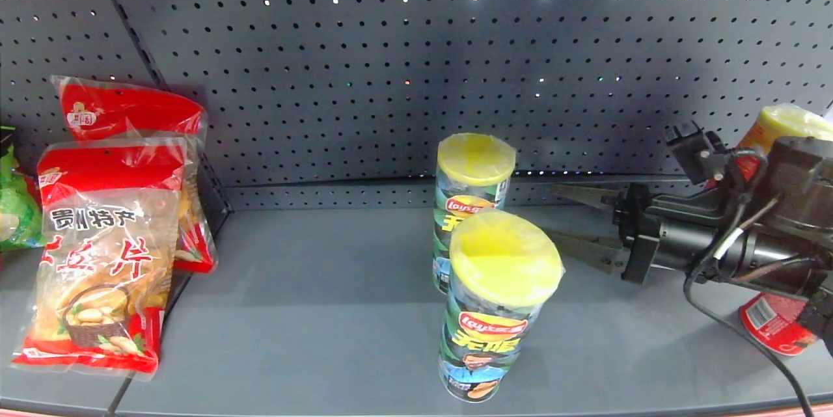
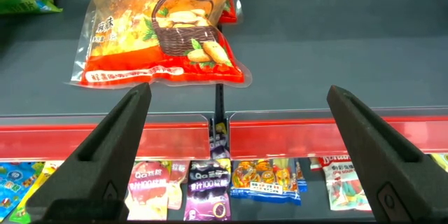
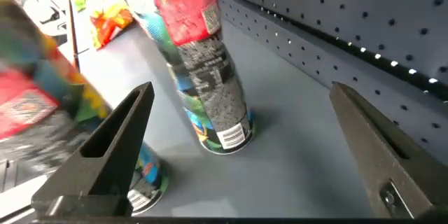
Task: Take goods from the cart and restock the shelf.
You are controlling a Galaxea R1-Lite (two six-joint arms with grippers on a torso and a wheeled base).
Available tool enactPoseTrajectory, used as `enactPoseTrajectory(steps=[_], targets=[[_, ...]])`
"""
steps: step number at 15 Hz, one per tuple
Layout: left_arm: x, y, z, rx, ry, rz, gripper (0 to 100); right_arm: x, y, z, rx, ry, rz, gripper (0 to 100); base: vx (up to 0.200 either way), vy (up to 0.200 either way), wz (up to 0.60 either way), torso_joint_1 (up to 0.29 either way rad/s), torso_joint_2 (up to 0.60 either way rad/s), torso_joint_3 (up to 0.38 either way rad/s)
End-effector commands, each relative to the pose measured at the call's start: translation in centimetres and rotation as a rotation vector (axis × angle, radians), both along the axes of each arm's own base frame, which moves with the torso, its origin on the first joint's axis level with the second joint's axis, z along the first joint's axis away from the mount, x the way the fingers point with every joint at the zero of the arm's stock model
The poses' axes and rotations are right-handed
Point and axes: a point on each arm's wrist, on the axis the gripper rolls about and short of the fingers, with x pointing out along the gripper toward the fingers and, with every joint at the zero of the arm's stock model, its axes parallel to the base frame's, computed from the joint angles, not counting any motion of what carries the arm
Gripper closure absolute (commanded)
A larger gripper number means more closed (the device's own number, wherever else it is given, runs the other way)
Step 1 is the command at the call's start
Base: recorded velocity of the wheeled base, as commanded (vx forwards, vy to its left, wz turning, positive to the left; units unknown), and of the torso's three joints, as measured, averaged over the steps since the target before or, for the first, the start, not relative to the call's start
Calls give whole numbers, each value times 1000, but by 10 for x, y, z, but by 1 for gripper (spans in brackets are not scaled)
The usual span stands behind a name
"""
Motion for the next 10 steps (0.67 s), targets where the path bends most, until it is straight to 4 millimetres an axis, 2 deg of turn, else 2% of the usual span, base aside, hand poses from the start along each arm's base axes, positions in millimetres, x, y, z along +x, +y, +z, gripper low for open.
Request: enactPoseTrajectory(steps=[1,6,10], targets=[[0,0,0,0,1,0,0,-26,-10,11,17,-45,-5,0,0,0,0,0,0,0],[0,0,0,0,3,0,0,-76,-25,4,20,-54,10,0,0,0,0,0,0,0],[0,0,0,0,3,2,0,-90,-22,6,27,-80,67,0,0,0,0,0,0,0]])
